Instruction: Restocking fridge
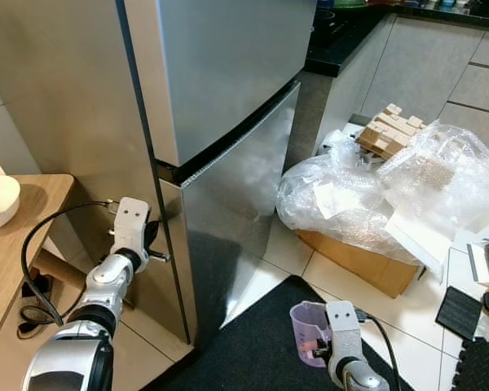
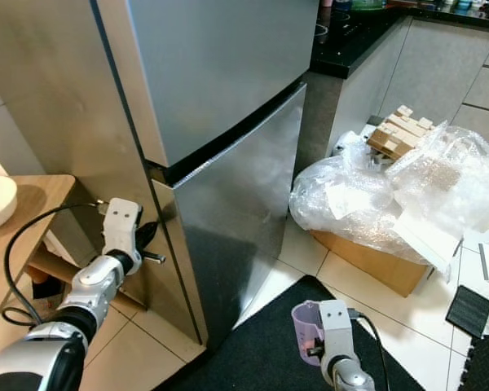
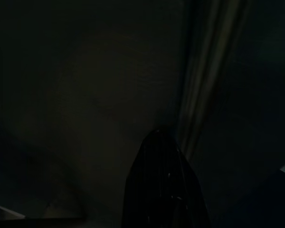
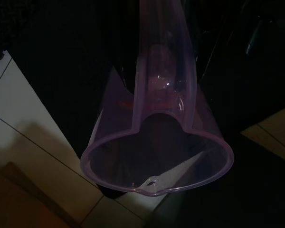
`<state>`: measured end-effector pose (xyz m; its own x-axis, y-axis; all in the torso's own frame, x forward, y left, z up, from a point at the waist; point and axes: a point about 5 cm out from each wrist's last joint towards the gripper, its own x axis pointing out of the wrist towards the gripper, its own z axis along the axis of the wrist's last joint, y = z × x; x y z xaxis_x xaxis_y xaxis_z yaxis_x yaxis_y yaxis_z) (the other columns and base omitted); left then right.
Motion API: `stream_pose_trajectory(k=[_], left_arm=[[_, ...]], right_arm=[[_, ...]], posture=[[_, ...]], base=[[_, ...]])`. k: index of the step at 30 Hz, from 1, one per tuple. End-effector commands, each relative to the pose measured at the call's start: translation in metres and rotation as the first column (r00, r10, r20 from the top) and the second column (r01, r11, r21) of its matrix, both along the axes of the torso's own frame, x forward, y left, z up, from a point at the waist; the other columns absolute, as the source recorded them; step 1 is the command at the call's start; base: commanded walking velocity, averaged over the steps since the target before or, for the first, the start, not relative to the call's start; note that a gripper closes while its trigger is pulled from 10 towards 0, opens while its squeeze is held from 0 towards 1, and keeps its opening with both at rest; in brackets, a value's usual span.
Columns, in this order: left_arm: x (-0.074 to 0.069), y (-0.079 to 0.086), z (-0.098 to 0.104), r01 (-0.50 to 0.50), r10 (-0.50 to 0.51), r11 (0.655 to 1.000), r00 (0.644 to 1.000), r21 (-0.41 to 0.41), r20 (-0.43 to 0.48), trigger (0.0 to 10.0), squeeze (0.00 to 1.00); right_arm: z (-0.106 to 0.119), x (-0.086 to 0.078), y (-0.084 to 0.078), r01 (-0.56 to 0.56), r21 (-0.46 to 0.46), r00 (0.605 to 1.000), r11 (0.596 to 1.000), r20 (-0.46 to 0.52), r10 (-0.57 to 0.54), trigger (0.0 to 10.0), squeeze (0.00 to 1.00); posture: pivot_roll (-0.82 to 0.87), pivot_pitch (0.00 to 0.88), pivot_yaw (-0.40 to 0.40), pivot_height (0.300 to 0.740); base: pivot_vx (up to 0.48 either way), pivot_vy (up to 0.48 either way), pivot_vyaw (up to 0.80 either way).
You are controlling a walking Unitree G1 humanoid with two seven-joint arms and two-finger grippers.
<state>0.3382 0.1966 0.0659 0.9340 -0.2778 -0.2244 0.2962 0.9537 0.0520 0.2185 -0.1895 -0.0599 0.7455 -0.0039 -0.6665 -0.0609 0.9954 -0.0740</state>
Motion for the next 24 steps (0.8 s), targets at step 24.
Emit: stream_pose_trajectory(k=[24], left_arm=[[0.006,-0.055,0.011,0.274,-0.269,0.953,0.962,-0.131,0.054,10.0,0.00]], right_arm=[[-0.001,-0.002,-0.002,-0.012,-0.017,1.000,1.000,-0.002,0.012,10.0,0.00]], posture=[[-0.12,0.039,-0.006,0.740]], base=[[0.000,0.000,0.00]])
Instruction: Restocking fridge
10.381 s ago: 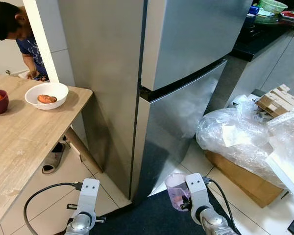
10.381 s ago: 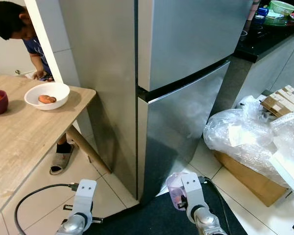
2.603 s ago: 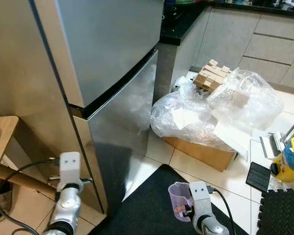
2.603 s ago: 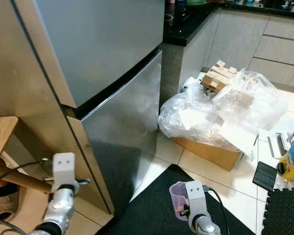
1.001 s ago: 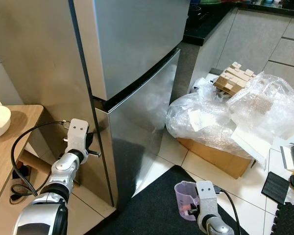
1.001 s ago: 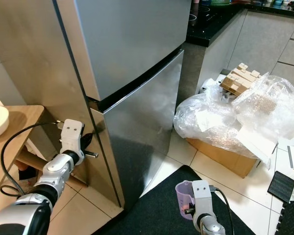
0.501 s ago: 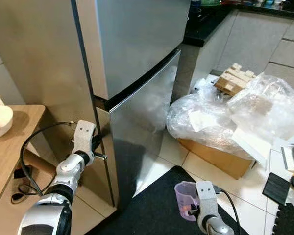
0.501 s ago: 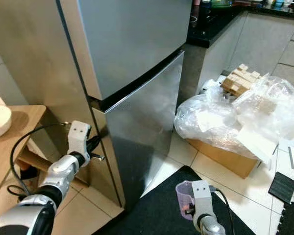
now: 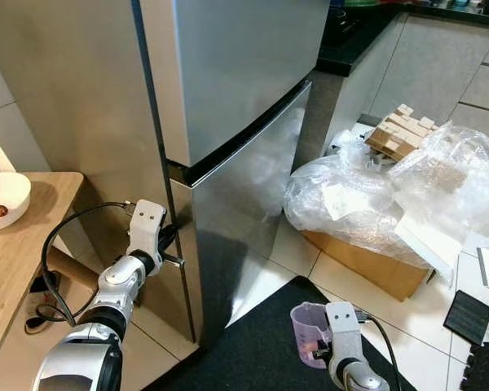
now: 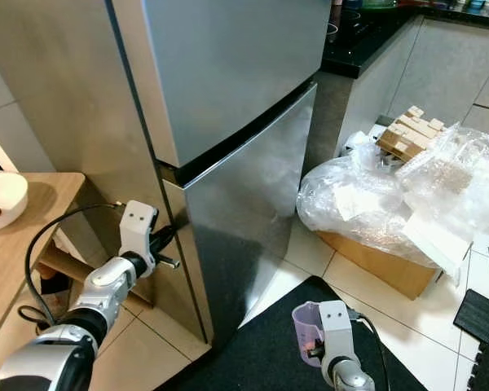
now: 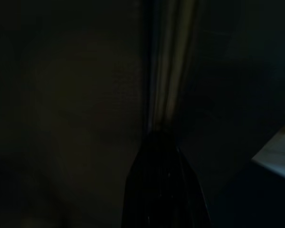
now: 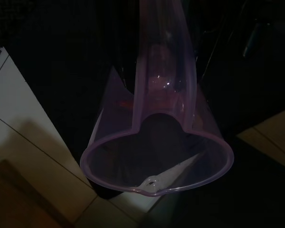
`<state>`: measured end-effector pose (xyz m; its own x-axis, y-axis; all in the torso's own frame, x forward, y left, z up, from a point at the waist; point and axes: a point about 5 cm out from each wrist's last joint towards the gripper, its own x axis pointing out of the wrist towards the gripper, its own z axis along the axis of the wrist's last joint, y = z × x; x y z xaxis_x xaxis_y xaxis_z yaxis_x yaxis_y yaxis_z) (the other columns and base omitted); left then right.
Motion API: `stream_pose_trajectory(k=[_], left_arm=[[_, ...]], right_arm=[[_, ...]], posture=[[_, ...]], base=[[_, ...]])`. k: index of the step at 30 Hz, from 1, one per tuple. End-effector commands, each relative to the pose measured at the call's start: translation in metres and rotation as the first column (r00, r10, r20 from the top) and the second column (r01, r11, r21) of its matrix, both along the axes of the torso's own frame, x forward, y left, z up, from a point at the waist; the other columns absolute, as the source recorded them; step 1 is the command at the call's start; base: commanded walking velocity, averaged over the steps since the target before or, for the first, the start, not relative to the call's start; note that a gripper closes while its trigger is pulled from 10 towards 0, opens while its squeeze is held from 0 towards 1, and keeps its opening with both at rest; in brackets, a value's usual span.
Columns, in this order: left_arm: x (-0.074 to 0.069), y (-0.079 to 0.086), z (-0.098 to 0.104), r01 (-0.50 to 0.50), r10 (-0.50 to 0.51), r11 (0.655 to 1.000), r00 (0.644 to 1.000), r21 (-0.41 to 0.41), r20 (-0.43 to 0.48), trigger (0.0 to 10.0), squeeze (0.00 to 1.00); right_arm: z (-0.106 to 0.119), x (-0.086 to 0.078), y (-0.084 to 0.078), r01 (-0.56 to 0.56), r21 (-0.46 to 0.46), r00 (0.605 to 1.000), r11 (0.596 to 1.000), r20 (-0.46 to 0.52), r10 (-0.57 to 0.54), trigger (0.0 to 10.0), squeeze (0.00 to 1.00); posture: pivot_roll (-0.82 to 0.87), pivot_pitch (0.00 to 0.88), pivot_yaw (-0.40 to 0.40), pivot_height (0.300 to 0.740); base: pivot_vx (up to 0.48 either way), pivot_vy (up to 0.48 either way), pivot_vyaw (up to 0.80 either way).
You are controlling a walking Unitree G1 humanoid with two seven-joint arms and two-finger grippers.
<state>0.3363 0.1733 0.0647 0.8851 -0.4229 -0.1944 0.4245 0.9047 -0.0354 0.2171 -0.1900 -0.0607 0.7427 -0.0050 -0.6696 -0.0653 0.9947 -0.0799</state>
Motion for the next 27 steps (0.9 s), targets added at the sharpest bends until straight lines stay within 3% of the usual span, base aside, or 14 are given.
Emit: stream_pose_trajectory(k=[1,2,5,10,17,27], left_arm=[[0.007,-0.032,0.012,0.137,-0.135,0.990,0.990,-0.046,0.044,10.0,0.00],[0.011,-0.040,0.020,0.178,-0.172,0.977,0.983,-0.121,0.059,10.0,0.00],[0.012,-0.049,0.025,0.233,-0.224,0.959,0.972,-0.162,0.069,10.0,0.00],[0.013,-0.057,0.027,0.276,-0.266,0.945,0.961,-0.177,0.076,10.0,0.00],[0.009,-0.081,0.028,0.363,-0.354,0.907,0.932,-0.215,0.082,10.0,0.00],[0.006,-0.094,0.030,0.412,-0.400,0.876,0.911,-0.250,0.097,10.0,0.00]], right_arm=[[0.000,0.000,-0.001,-0.008,-0.011,1.000,1.000,0.002,0.008,10.0,0.00],[0.000,-0.001,-0.002,-0.006,-0.011,1.000,1.000,0.004,0.006,10.0,0.00],[0.000,-0.001,-0.003,-0.001,-0.012,1.000,1.000,0.004,0.001,10.0,0.00],[0.000,-0.002,-0.004,0.003,-0.013,1.000,1.000,0.004,-0.003,10.0,0.00],[-0.001,-0.004,-0.005,0.016,-0.011,1.000,1.000,0.004,-0.016,10.0,0.00],[0.000,-0.003,-0.004,0.017,-0.008,1.000,1.000,0.008,-0.016,10.0,0.00]], posture=[[-0.12,0.039,-0.006,0.740],[-0.13,0.039,-0.003,0.740],[-0.13,0.039,0.001,0.740],[-0.13,0.040,0.005,0.740],[-0.14,0.039,0.015,0.740],[-0.14,0.040,0.015,0.740]], base=[[0.000,0.000,0.00],[0.000,0.000,0.00],[0.000,0.000,0.00],[0.000,0.000,0.00],[0.000,0.000,0.00],[0.000,0.000,0.00]])
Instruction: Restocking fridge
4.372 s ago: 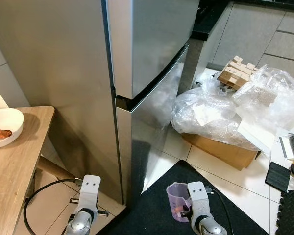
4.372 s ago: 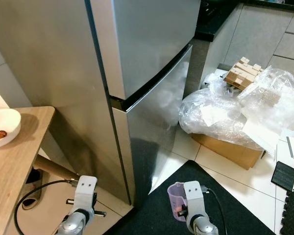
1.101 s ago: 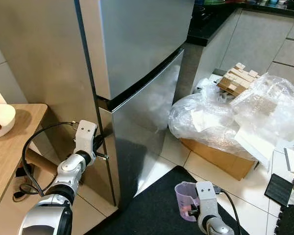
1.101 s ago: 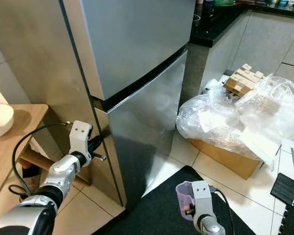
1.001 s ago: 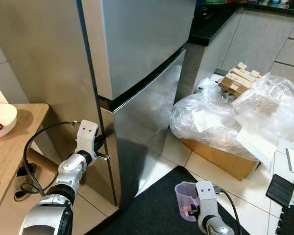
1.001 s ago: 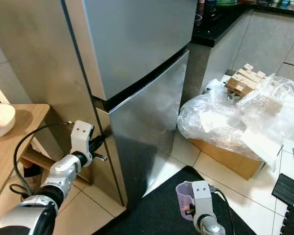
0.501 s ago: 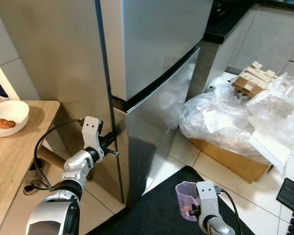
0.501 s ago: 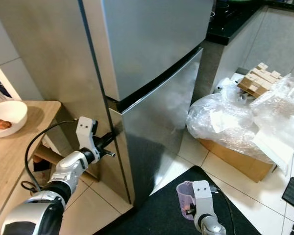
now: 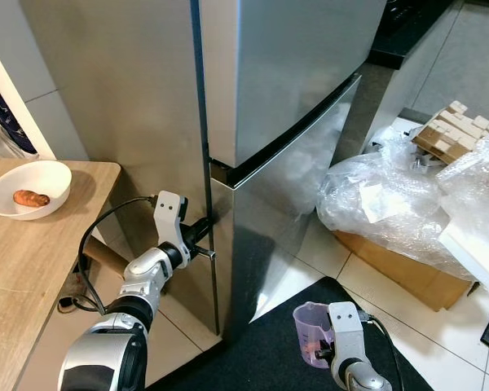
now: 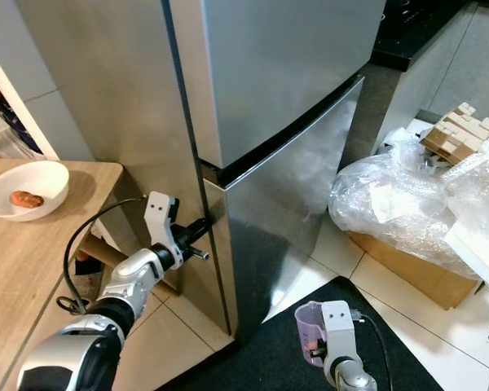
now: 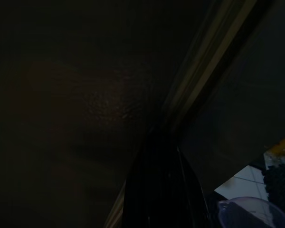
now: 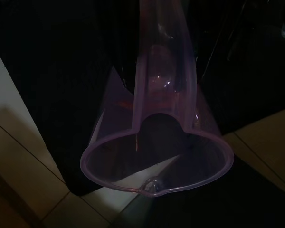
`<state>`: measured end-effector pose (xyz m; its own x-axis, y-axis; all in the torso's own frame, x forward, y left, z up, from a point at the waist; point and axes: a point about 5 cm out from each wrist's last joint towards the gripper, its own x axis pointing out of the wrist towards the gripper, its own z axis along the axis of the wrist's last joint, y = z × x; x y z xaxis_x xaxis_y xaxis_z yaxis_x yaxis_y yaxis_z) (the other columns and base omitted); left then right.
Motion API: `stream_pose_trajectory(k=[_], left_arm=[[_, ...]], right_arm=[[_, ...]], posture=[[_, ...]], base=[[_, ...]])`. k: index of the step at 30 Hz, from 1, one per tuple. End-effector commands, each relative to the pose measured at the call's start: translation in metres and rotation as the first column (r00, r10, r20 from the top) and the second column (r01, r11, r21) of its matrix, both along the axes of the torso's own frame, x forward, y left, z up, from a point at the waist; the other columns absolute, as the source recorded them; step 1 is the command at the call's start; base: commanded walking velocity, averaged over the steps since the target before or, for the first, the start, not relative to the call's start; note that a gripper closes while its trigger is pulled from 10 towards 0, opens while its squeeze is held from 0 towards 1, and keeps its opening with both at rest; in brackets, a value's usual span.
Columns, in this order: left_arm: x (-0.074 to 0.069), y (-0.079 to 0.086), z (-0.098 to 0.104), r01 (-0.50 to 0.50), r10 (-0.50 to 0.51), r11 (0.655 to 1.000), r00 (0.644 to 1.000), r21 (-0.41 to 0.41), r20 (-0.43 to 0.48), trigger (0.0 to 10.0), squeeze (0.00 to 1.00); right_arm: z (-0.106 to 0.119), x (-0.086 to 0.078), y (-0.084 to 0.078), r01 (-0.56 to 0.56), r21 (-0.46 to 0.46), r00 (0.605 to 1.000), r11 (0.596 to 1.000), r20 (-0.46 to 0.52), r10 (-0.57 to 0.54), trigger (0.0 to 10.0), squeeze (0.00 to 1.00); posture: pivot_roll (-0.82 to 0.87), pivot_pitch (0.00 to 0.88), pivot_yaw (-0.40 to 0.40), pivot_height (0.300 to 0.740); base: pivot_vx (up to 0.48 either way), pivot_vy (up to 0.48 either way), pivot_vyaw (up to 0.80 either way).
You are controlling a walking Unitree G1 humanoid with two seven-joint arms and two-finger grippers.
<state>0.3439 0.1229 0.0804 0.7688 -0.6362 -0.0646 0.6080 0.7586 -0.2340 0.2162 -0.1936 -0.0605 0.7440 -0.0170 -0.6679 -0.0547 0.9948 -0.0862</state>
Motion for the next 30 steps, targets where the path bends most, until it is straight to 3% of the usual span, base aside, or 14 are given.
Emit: stream_pose_trajectory(k=[1,30], left_arm=[[-0.001,-0.045,0.015,0.205,-0.202,0.978,0.977,-0.036,0.064,10.0,0.00],[-0.010,-0.081,0.019,0.349,-0.344,0.935,0.935,-0.061,0.088,10.0,0.00]], right_arm=[[0.000,-0.002,-0.001,0.006,-0.002,1.000,1.000,0.007,-0.006,10.0,0.00],[-0.002,-0.005,-0.004,0.020,-0.003,1.000,1.000,0.006,-0.020,10.0,0.00]], posture=[[-0.14,0.041,0.013,0.740],[-0.15,0.048,0.028,0.740]], base=[[0.000,0.000,0.00],[0.000,0.000,0.00]])
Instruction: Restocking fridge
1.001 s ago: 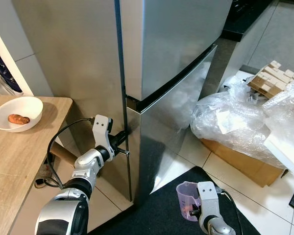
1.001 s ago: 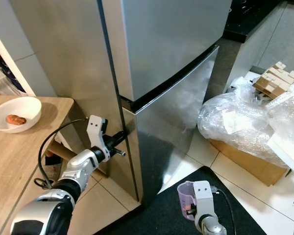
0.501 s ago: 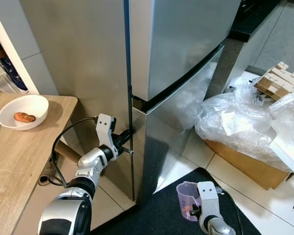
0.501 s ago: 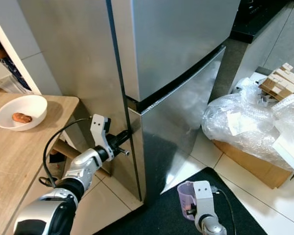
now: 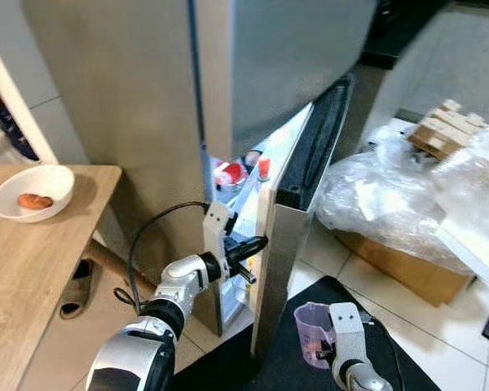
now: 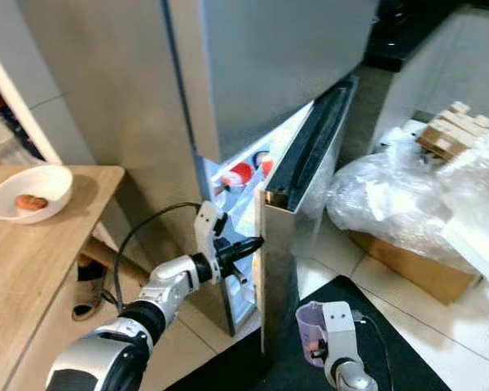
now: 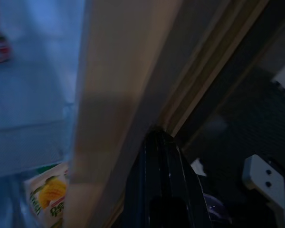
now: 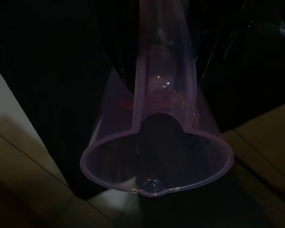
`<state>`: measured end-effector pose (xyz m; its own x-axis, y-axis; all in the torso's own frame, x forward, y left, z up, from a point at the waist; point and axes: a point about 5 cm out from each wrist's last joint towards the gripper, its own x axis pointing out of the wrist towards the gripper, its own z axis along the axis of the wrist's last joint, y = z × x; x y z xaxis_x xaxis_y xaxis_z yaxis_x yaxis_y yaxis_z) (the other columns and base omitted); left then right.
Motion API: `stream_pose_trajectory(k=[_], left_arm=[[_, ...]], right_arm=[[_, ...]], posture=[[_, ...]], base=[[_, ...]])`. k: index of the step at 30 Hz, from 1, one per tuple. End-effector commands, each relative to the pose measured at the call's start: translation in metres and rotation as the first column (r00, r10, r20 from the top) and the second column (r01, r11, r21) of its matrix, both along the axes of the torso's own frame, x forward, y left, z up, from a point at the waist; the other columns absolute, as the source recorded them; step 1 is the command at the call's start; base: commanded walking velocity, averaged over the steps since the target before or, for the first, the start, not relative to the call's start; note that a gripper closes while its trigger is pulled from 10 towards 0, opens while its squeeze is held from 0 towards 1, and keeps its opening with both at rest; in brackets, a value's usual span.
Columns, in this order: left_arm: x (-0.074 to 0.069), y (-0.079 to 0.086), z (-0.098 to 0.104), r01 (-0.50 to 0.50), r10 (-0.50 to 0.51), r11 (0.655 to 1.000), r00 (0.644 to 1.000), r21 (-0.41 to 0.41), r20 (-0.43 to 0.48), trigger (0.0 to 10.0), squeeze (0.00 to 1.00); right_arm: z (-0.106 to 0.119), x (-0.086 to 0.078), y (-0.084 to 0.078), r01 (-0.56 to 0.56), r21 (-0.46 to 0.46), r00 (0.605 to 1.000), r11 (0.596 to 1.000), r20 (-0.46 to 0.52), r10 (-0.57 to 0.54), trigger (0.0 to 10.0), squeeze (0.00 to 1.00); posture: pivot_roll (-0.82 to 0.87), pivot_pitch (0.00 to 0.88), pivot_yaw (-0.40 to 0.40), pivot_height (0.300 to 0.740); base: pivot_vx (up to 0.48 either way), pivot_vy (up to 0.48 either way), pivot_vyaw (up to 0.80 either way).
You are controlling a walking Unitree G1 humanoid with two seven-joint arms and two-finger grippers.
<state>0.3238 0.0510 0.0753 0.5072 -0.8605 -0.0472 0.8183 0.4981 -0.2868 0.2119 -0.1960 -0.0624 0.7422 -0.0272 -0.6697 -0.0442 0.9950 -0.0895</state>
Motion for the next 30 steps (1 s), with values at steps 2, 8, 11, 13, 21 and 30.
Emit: stream_pose_trajectory(k=[2,8,11,13,21,30], left_arm=[[0.008,-0.013,0.025,0.027,-0.021,0.998,0.995,-0.053,0.102,10.0,0.00],[-0.026,-0.023,0.007,0.290,-0.290,0.957,0.953,0.009,0.089,10.0,0.00],[-0.033,-0.016,0.000,0.310,-0.312,0.950,0.947,0.033,0.071,10.0,0.00],[-0.045,0.002,-0.014,0.326,-0.331,0.940,0.943,0.102,0.032,10.0,0.00],[-0.076,0.052,-0.042,0.301,-0.278,0.920,0.953,0.252,-0.121,10.0,0.00],[-0.076,0.097,-0.083,-0.134,0.226,0.881,0.962,0.453,-0.155,10.0,0.00]], right_arm=[[0.000,-0.001,-0.002,0.010,0.000,1.000,1.000,0.007,-0.010,10.0,0.00],[-0.005,-0.009,-0.002,0.018,0.003,1.000,1.000,-0.014,-0.018,10.0,0.00],[-0.005,-0.011,-0.002,0.020,0.002,1.000,1.000,-0.016,-0.019,10.0,0.00],[-0.007,-0.013,-0.002,0.018,0.001,1.000,1.000,-0.023,-0.018,10.0,0.00],[-0.009,-0.018,-0.002,-0.040,-0.003,0.998,0.999,-0.046,0.039,10.0,0.00],[-0.005,-0.011,0.010,-0.133,0.058,0.991,0.989,0.003,0.133,10.0,0.00]], posture=[[-0.16,0.048,0.028,0.740],[-0.16,0.055,0.040,0.740],[-0.16,0.060,0.038,0.740],[-0.16,0.060,0.035,0.740],[-0.13,0.068,0.011,0.740],[-0.13,0.072,0.008,0.740]], base=[[0.000,0.000,0.00],[0.000,0.000,0.00],[0.000,0.000,0.00],[0.000,0.000,0.00],[0.000,0.000,0.00],[0.000,0.000,0.00]])
